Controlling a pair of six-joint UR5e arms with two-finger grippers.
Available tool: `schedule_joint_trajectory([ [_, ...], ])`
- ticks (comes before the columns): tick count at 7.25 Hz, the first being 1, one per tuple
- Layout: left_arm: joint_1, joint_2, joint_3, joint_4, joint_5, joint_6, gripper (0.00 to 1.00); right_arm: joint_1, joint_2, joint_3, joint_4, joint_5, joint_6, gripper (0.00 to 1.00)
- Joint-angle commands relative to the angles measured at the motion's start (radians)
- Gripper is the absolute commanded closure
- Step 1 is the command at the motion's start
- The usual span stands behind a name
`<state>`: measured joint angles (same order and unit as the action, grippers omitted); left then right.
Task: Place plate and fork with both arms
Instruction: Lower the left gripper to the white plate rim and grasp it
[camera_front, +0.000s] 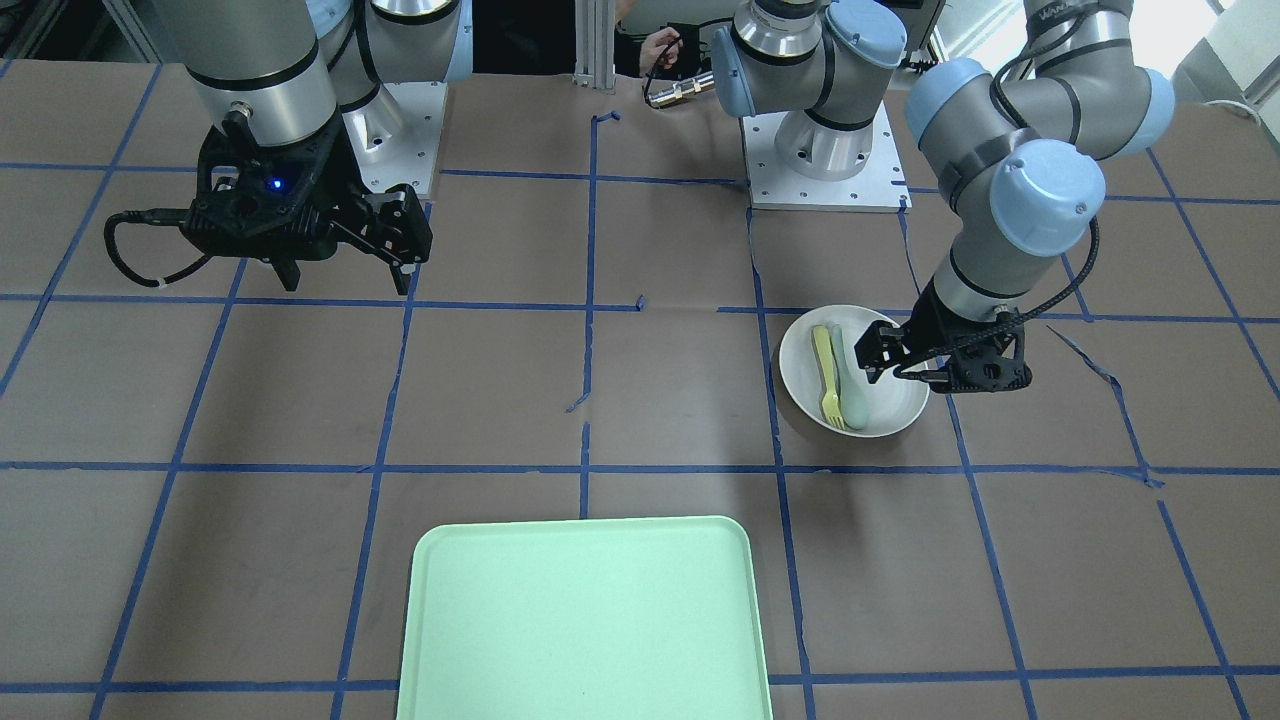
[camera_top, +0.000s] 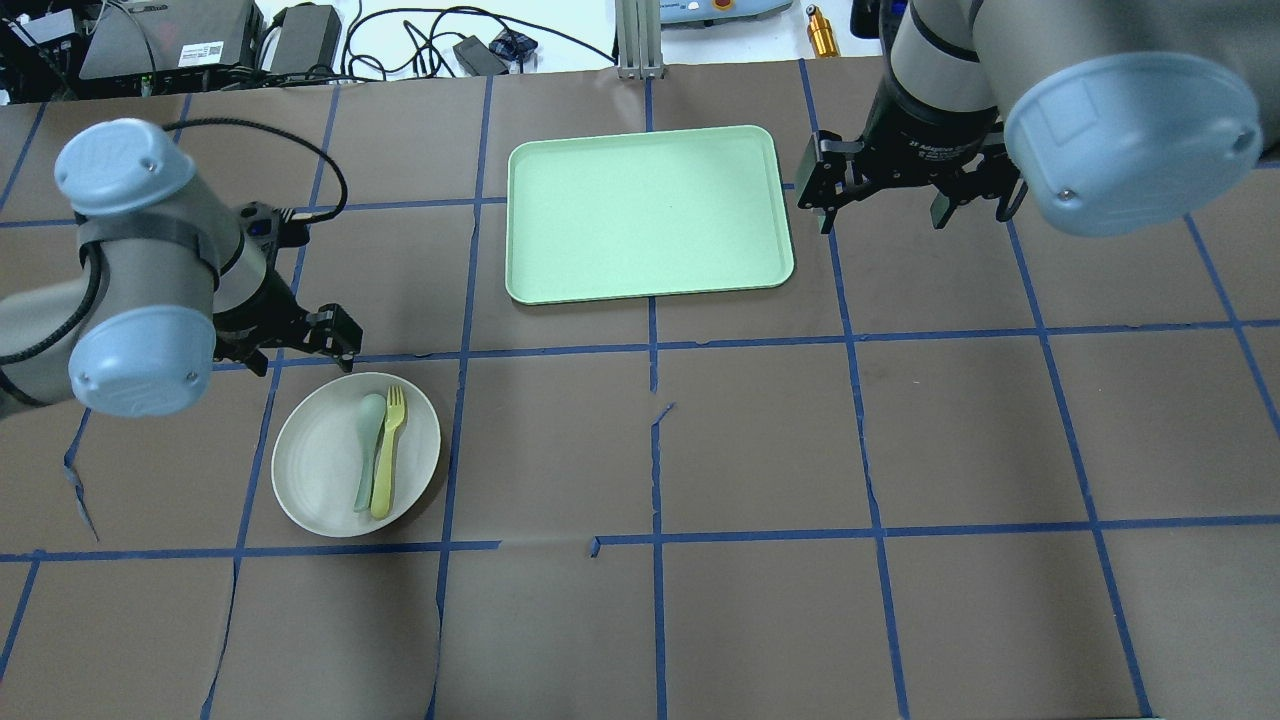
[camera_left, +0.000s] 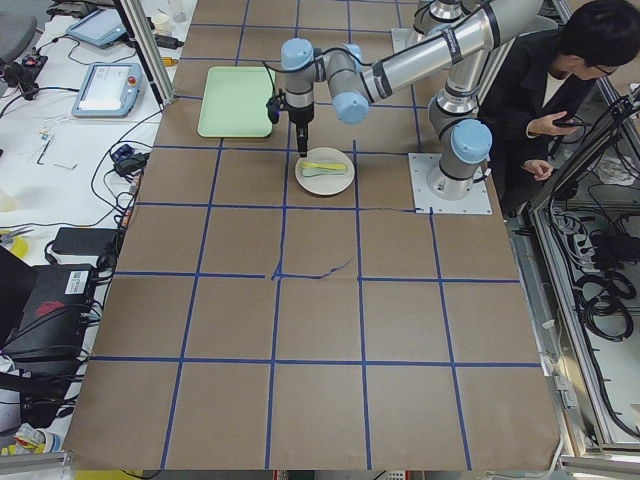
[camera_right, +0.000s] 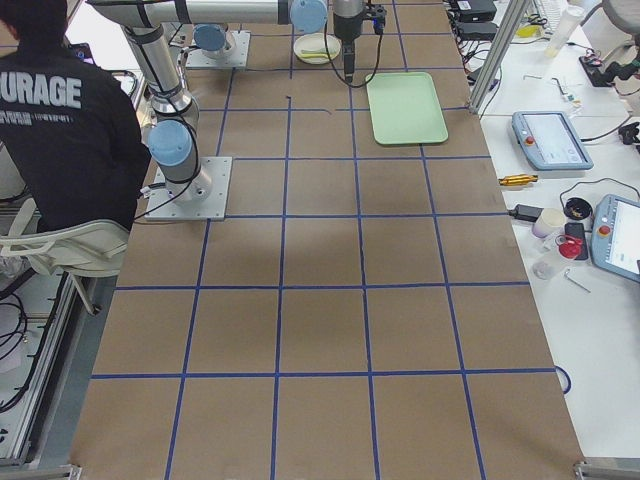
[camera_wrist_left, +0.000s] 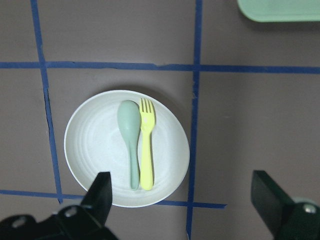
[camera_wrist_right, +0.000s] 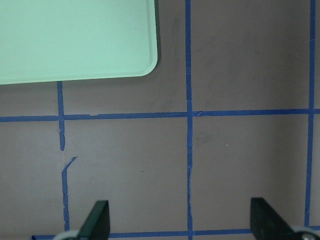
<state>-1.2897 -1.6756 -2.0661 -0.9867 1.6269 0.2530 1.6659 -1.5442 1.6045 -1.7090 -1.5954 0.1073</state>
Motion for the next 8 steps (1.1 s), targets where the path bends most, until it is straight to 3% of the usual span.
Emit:
schedule_joint_trajectory([
  [1,0.157,-0.032,-0.121,0.082,-0.032,0.162,0.17,0.0,0.001,0.002,0.002,0.0,0.0,0.0],
  [2,0.162,-0.035,-0.135,0.092,-0.03,0.164,0.22,0.0,0.001,0.011,0.0,0.002,0.0,0.0],
  [3,0.168,-0.05,-0.137,0.092,-0.027,0.164,0.35,0.0,0.0,0.012,0.0,0.0,0.0,0.0],
  [5,0.17,-0.067,-0.138,0.092,-0.03,0.164,0.67,0.0,0.0,0.012,0.0,0.0,0.0,0.0],
  [6,0.17,-0.068,-0.138,0.091,-0.032,0.163,0.89,0.0,0.0,0.012,0.0,0.0,0.0,0.0],
  [7,0.17,-0.07,-0.137,0.089,-0.032,0.163,1.0,0.0,0.0,0.012,0.0,0.0,0.0,0.0],
  [8,0.17,-0.069,-0.134,0.088,-0.032,0.161,1.0,0.0,0.0,0.012,0.0,0.0,0.0,0.0],
])
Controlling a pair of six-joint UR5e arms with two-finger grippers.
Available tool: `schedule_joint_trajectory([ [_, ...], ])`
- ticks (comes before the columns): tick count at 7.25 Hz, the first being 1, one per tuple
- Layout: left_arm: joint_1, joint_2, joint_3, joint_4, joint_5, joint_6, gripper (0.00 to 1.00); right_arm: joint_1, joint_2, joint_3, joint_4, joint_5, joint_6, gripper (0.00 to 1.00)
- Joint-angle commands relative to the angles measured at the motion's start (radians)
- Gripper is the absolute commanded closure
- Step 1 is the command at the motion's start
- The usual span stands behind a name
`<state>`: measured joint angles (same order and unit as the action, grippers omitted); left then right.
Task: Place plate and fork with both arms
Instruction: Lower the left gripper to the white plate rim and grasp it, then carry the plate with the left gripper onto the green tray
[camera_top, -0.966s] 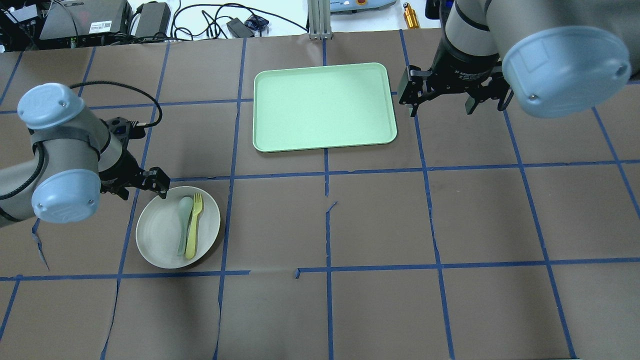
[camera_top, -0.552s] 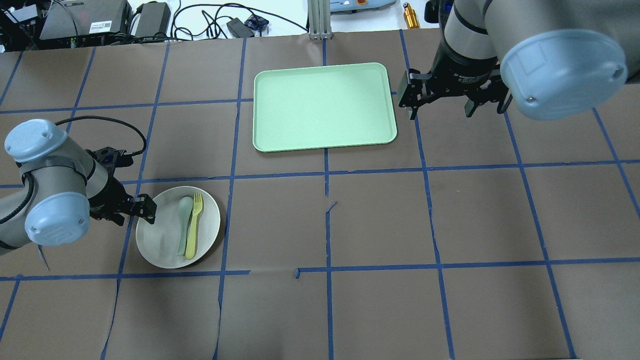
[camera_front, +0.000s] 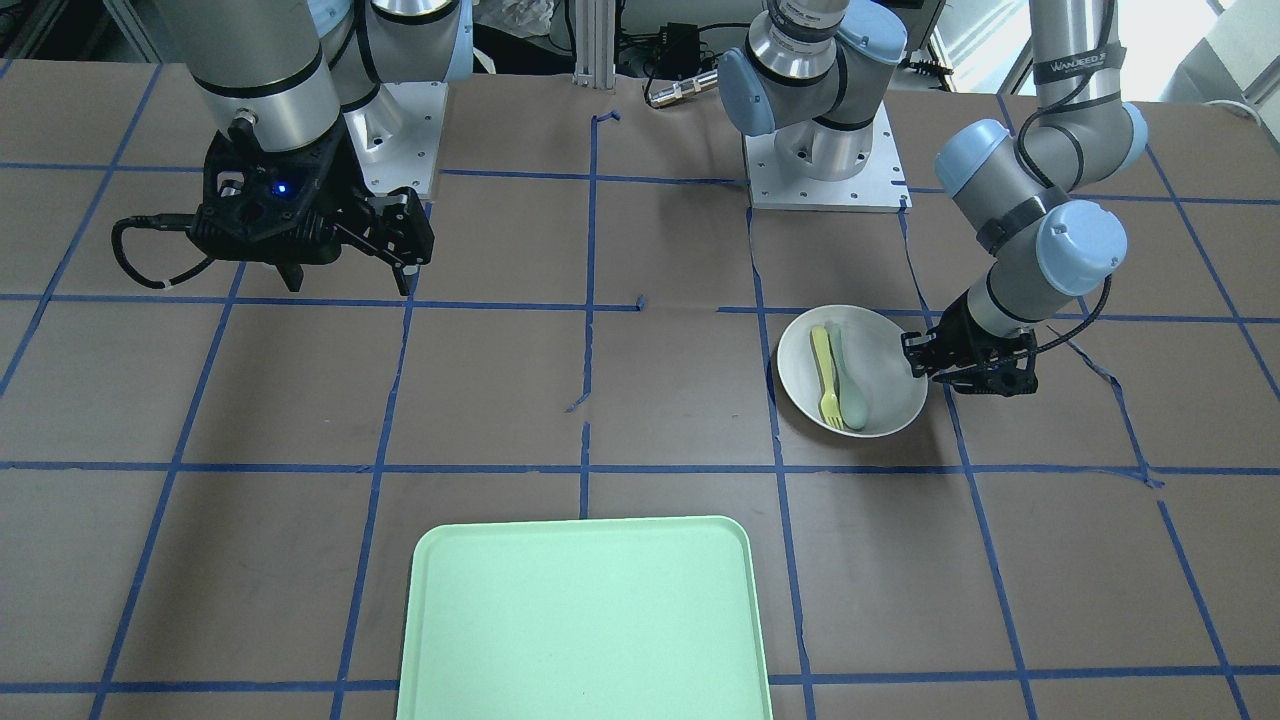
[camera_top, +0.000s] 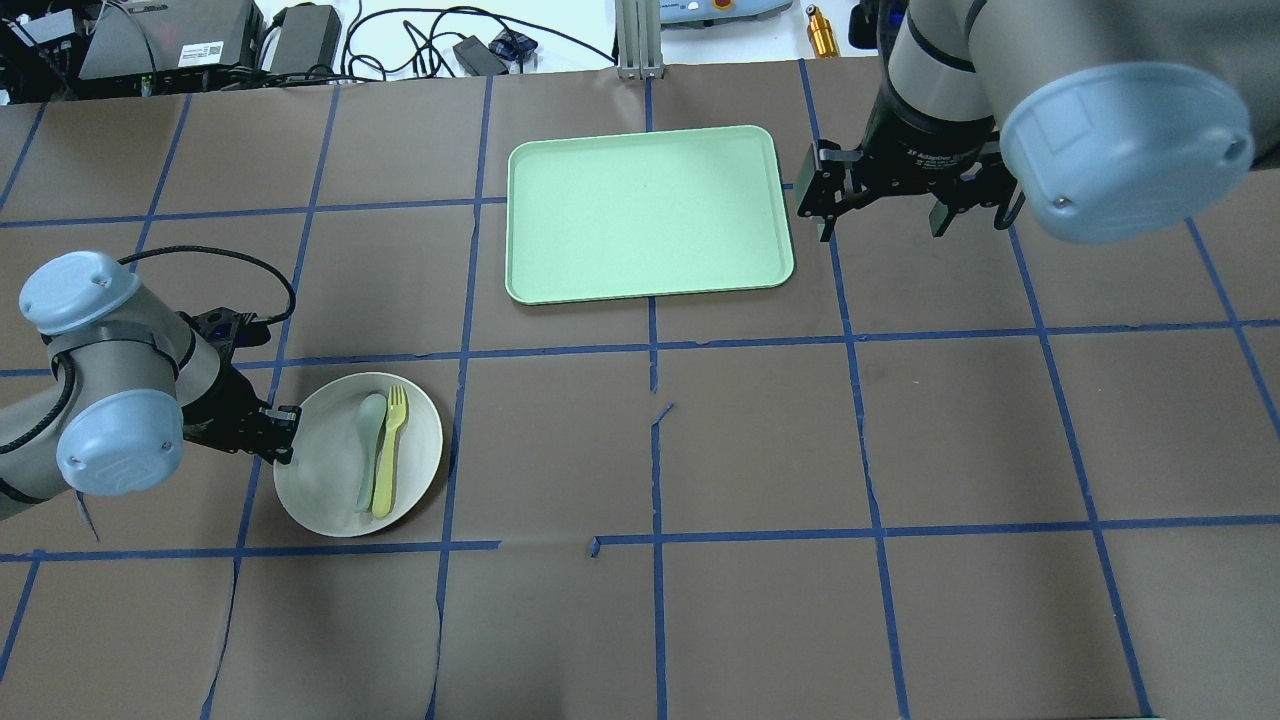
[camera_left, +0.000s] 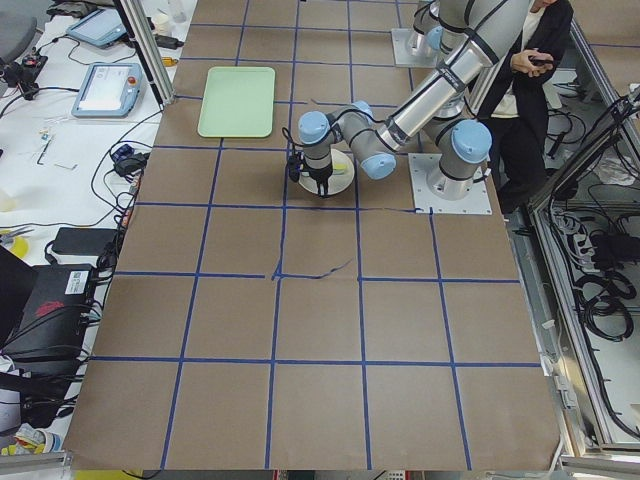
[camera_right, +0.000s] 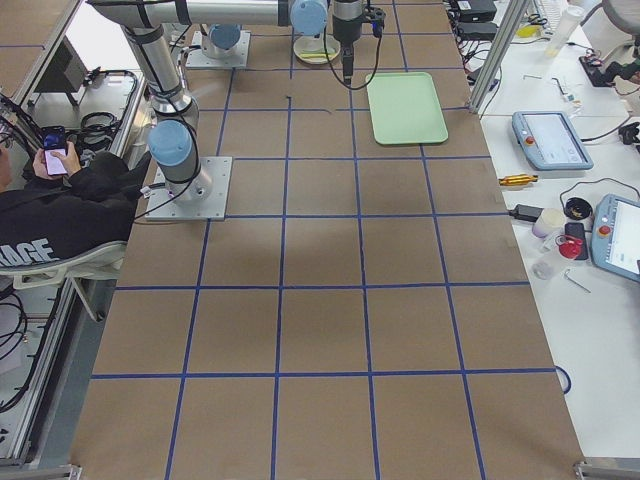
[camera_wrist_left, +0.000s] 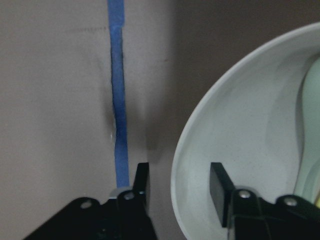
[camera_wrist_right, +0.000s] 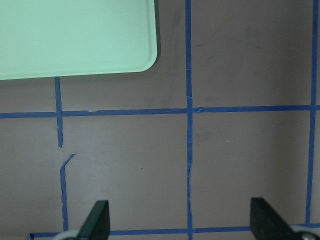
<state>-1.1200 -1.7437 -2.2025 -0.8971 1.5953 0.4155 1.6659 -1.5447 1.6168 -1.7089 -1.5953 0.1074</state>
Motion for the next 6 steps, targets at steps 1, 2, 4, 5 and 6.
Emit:
schedule_joint_trajectory([
  [1,0.0,0.0,0.012,-0.008,0.005,-0.004,1.0,0.0,0.0,0.0,0.0,0.0,0.0,0.0],
  [2,-0.001,0.001,0.026,-0.008,0.002,-0.007,1.0,0.0,0.0,0.0,0.0,0.0,0.0,0.0],
  [4,-0.012,-0.013,0.143,-0.142,-0.2,-0.007,1.0,0.0,0.001,-0.001,-0.002,0.0,0.0,0.0],
  [5,-0.036,-0.038,0.221,-0.204,-0.318,-0.012,1.0,0.0,0.002,-0.001,-0.003,0.0,0.0,0.0],
  [6,-0.088,-0.089,0.295,-0.209,-0.369,-0.032,1.0,0.0,0.003,-0.001,-0.009,0.0,0.0,0.0],
])
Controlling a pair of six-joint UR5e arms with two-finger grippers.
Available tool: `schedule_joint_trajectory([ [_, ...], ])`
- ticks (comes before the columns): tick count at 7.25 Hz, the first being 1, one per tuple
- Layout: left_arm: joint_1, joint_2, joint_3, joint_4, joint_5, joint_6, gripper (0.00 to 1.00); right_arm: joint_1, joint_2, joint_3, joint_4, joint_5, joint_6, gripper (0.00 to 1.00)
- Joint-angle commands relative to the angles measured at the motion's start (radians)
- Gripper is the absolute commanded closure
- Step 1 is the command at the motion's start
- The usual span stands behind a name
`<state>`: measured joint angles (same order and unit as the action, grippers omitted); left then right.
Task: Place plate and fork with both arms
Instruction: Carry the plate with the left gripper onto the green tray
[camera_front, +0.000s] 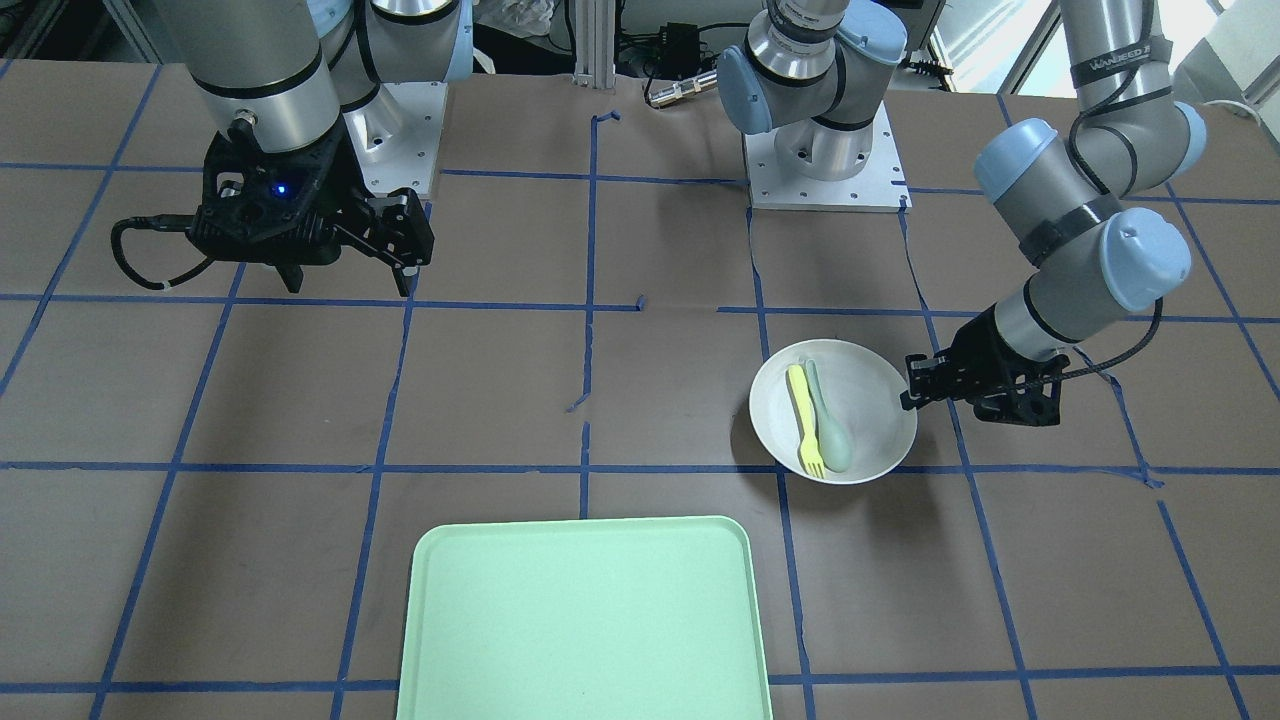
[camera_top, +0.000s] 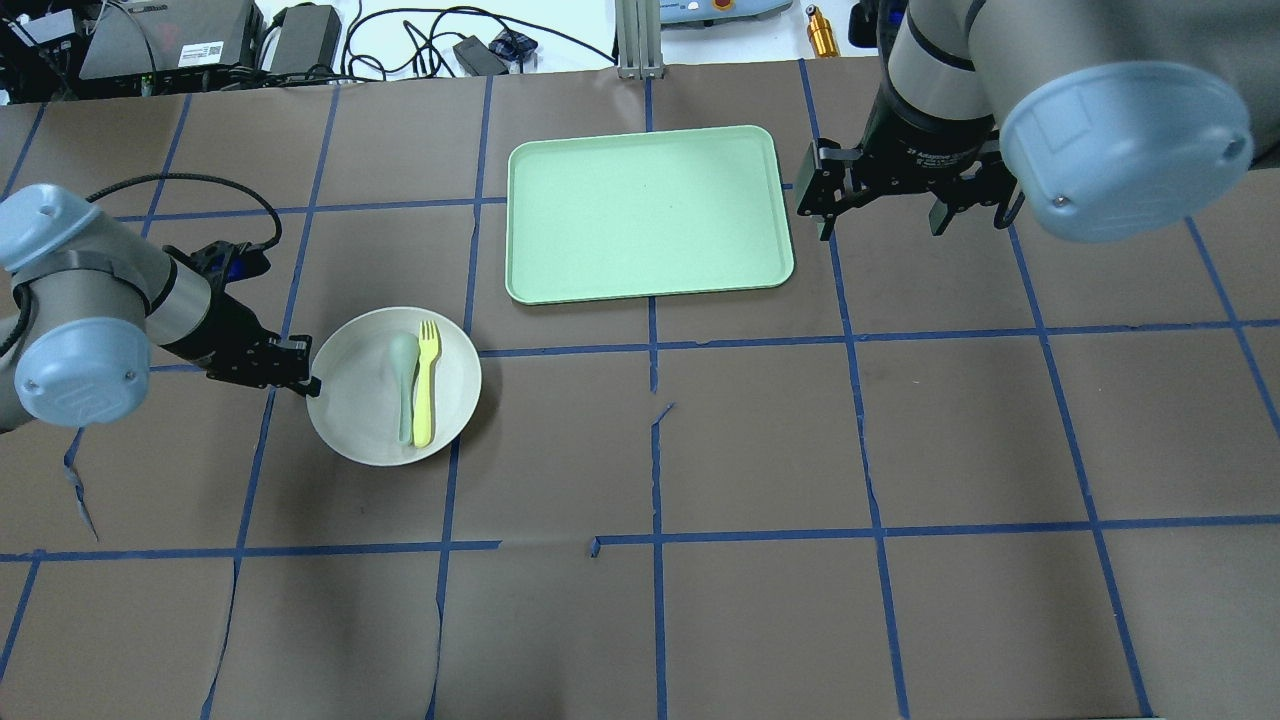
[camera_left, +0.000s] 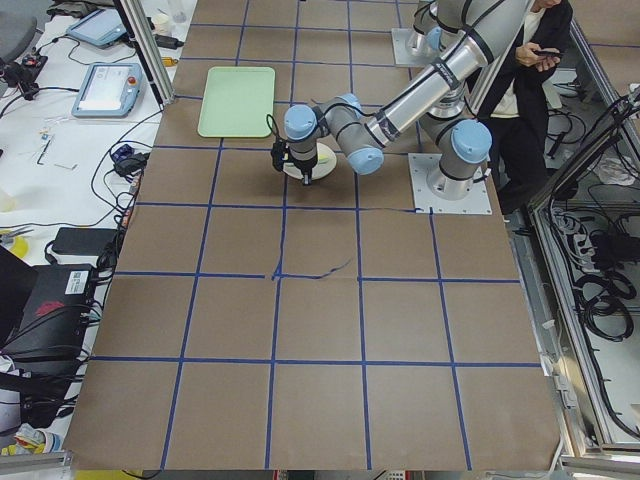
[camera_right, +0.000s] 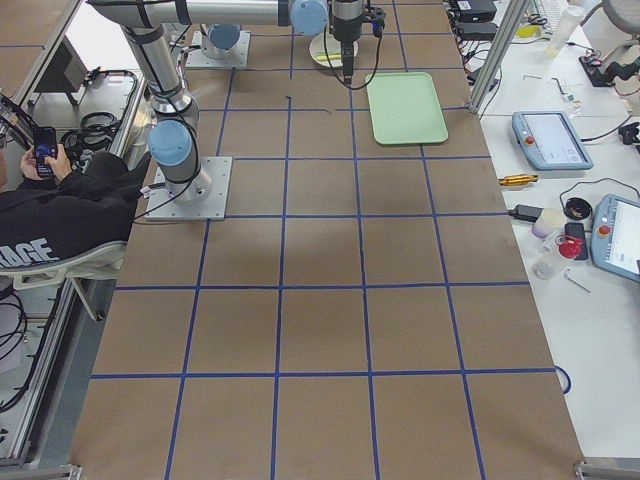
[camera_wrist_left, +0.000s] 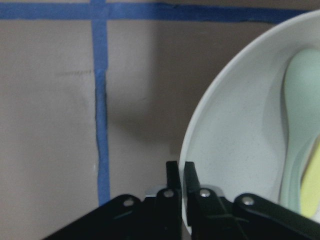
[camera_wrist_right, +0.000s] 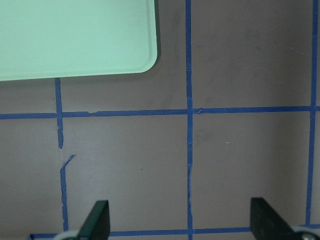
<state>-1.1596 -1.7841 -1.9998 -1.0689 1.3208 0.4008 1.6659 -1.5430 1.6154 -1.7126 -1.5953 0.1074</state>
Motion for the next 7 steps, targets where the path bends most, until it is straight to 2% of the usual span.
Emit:
schedule_joint_trajectory([
  [1,-0.151,-0.123,0.207,-0.031,-0.118,-0.095,1.0,-0.002,0.001,0.0,-0.007,0.0,0.0,0.0],
  [3,-0.308,-0.355,0.538,-0.046,-0.118,-0.229,1.0,-0.002,0.001,0.001,-0.005,0.0,0.0,0.0],
  [4,-0.342,-0.467,0.693,-0.083,-0.115,-0.247,1.0,0.0,0.001,0.001,-0.005,0.0,0.0,0.0],
  [6,-0.443,-0.611,0.858,-0.086,-0.112,-0.388,1.0,0.0,0.001,0.001,-0.005,0.0,0.0,0.0],
  [7,-0.46,-0.642,0.874,-0.077,-0.115,-0.41,1.0,0.0,0.001,0.001,-0.005,0.0,0.0,0.0],
])
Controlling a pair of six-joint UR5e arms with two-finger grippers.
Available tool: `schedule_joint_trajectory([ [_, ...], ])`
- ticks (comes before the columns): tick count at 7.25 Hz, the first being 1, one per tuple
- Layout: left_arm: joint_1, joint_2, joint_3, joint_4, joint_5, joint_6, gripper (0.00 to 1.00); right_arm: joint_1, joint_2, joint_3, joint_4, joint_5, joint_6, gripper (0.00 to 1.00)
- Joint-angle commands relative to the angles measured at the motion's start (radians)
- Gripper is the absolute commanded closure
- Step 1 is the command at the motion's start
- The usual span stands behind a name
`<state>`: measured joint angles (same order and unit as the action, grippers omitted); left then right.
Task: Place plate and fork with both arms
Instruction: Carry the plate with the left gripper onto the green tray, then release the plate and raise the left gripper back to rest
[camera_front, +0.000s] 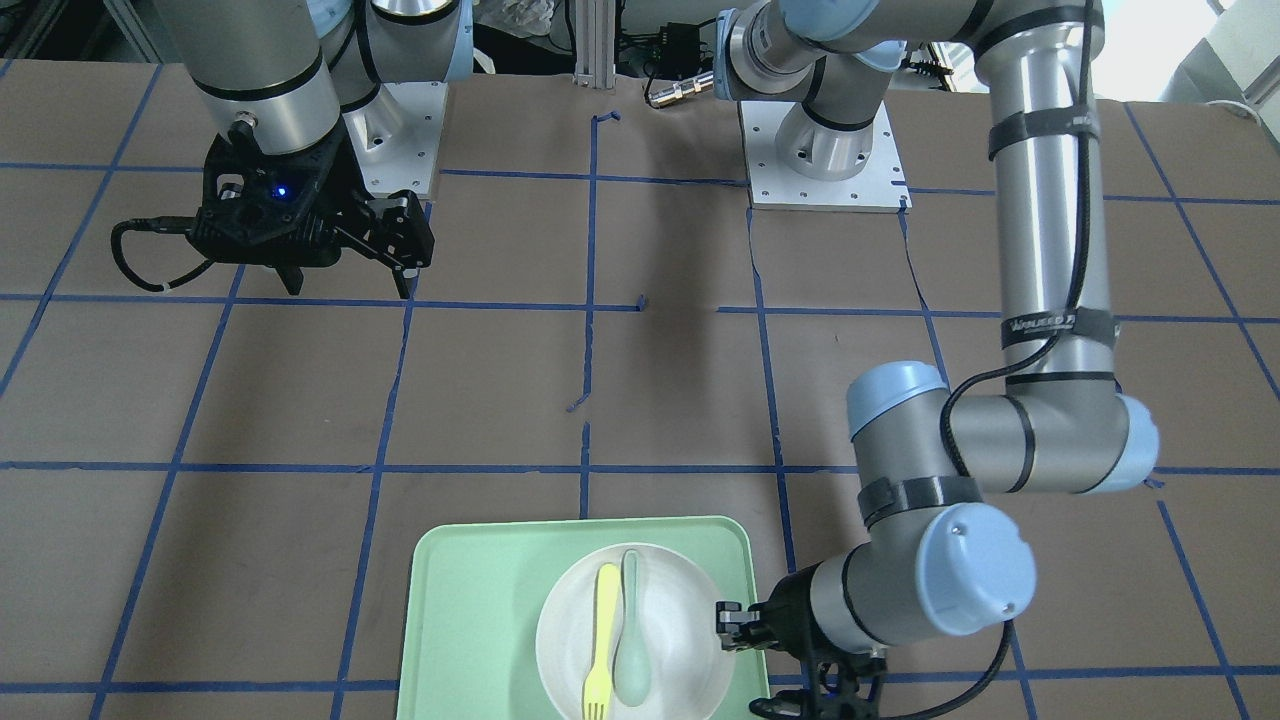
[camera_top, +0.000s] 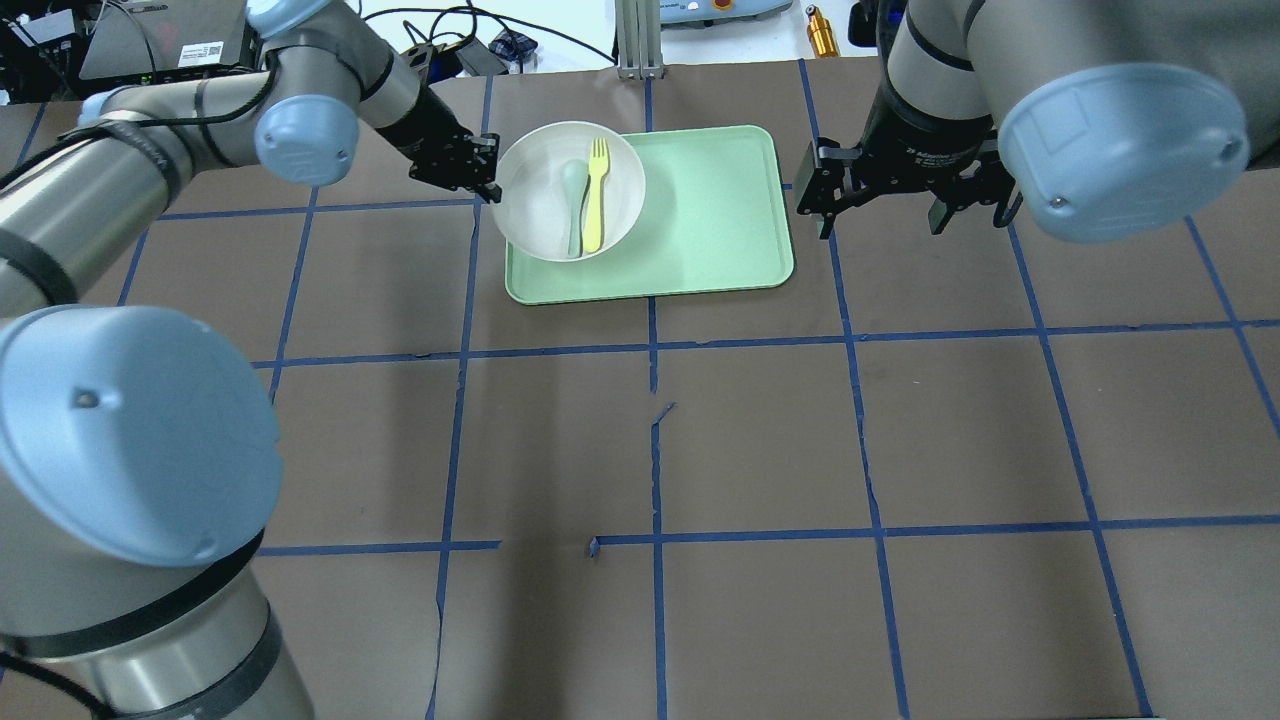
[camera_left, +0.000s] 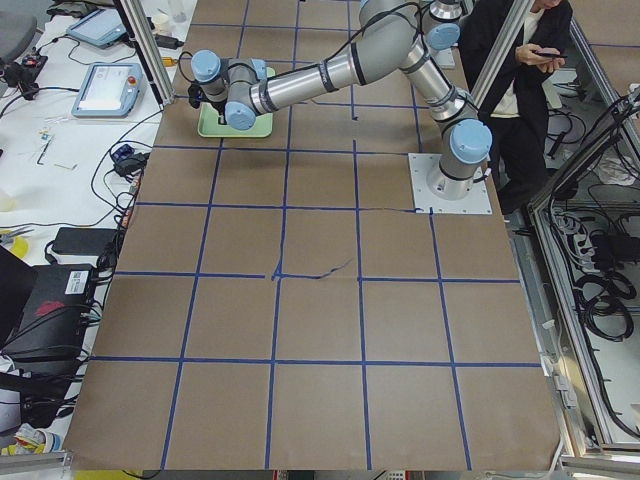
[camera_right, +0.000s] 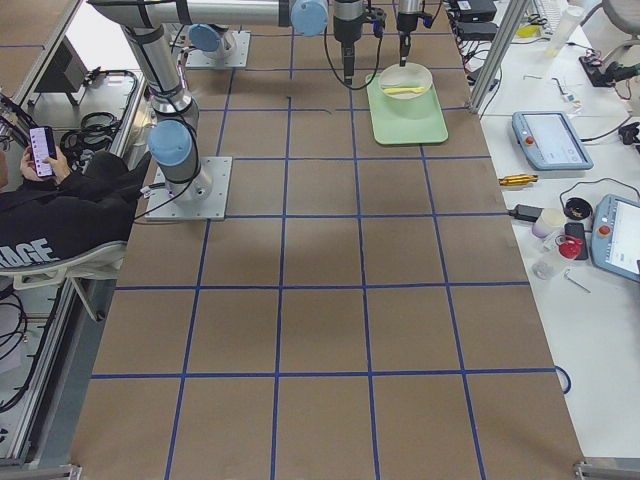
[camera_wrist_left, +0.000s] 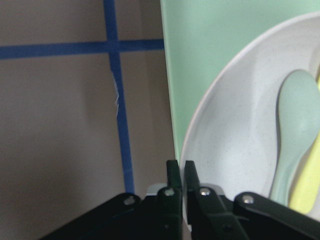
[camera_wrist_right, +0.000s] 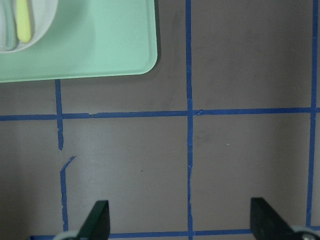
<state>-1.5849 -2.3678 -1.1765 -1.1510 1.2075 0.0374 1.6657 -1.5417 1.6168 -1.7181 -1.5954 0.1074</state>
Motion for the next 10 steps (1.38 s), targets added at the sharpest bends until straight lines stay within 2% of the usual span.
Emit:
schedule_joint_trajectory([
  [1,-0.04,-0.065,0.048,0.005,-0.002,-0.053,1.0,-0.001,0.002,0.0,0.0,0.0,0.0,0.0],
  [3,-0.041,-0.059,0.023,0.007,0.001,-0.062,0.99,-0.001,0.0,-0.002,-0.002,0.0,0.0,0.0],
  [4,-0.041,-0.039,0.005,0.026,0.001,-0.073,0.2,-0.001,0.002,-0.002,-0.002,0.0,0.0,0.0],
  [5,-0.034,-0.004,-0.021,0.083,0.016,-0.071,0.01,-0.001,0.002,-0.002,-0.003,0.0,0.0,0.0],
  [6,-0.017,0.048,-0.049,0.077,0.091,-0.07,0.0,-0.001,0.002,0.0,-0.002,0.0,0.0,0.0],
  [7,0.0,0.121,-0.108,0.07,0.112,-0.071,0.0,-0.001,0.002,0.0,-0.002,0.0,0.0,0.0],
  [9,-0.003,0.334,-0.307,0.074,0.272,-0.071,0.0,-0.001,-0.002,0.0,0.0,0.0,0.0,0.0],
  [10,-0.006,0.454,-0.39,0.073,0.3,-0.082,0.0,0.0,-0.005,0.0,0.008,0.0,0.0,0.0],
])
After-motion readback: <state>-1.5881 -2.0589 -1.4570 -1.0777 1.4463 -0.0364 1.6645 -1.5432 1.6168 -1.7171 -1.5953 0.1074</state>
